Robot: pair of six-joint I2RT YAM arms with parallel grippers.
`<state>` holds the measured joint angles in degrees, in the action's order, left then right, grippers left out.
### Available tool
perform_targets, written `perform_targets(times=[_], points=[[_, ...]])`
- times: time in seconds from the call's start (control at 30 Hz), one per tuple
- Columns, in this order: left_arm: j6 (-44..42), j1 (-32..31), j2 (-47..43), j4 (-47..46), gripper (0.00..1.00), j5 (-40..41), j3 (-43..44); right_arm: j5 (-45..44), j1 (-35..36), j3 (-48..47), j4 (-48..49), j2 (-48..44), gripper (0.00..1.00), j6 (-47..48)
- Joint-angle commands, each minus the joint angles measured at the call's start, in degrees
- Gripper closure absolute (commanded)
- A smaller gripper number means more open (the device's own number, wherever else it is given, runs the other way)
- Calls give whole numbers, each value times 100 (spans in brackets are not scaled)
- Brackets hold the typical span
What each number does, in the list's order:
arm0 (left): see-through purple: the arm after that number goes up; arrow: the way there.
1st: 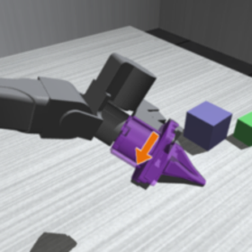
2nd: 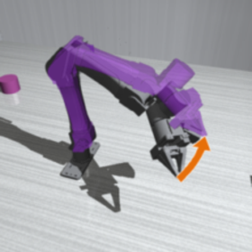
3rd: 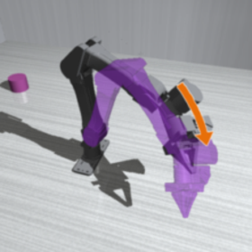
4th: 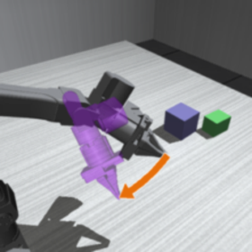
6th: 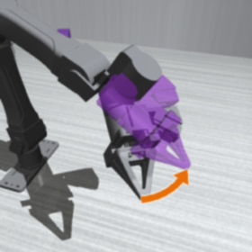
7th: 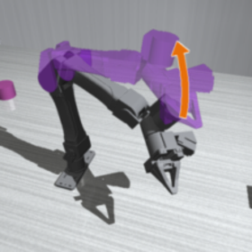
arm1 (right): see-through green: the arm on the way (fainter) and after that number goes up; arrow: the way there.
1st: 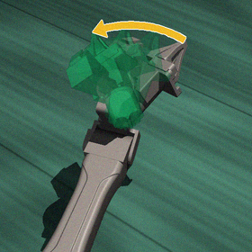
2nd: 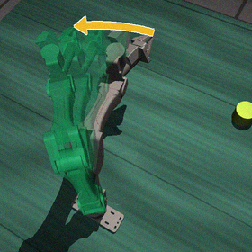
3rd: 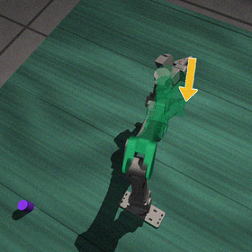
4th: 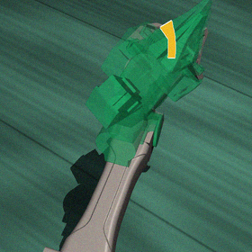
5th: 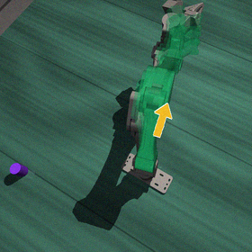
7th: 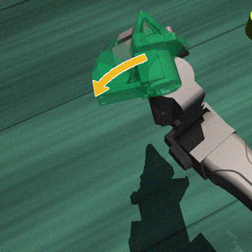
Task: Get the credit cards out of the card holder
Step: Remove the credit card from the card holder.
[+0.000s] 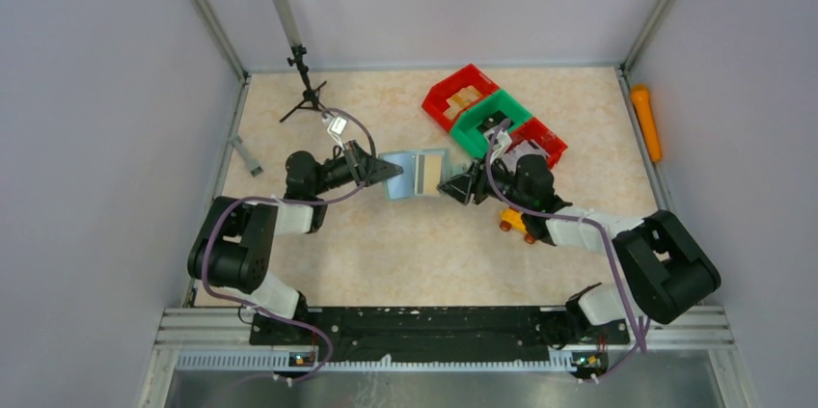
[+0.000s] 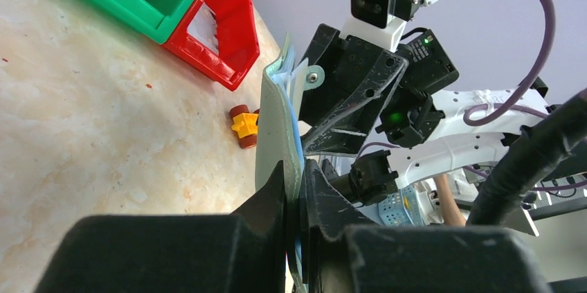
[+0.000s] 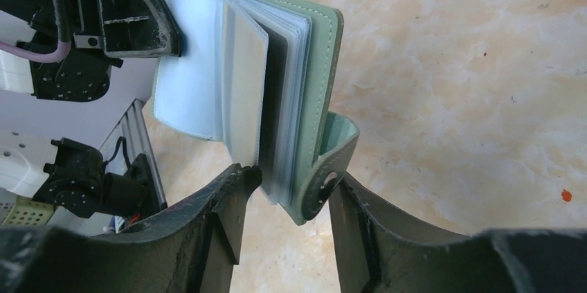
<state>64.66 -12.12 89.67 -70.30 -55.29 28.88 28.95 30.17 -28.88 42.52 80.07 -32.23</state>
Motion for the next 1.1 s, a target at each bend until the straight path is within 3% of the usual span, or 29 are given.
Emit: perform_targets(times=[0.0, 0.23, 0.7, 1.07], points=[[24, -44, 68, -421, 100, -96, 64, 223, -20, -123, 424, 44, 49, -10], [-173, -105, 51, -82, 100, -83, 139, 355, -20, -10, 703, 2, 33, -52], [-633, -349, 65, 671, 100, -79, 373, 900, 31, -23, 1210, 182, 30, -238], [-1400, -642, -54, 1844, 100, 53, 669, 882, 298, -334, 605, 339, 25, 101]])
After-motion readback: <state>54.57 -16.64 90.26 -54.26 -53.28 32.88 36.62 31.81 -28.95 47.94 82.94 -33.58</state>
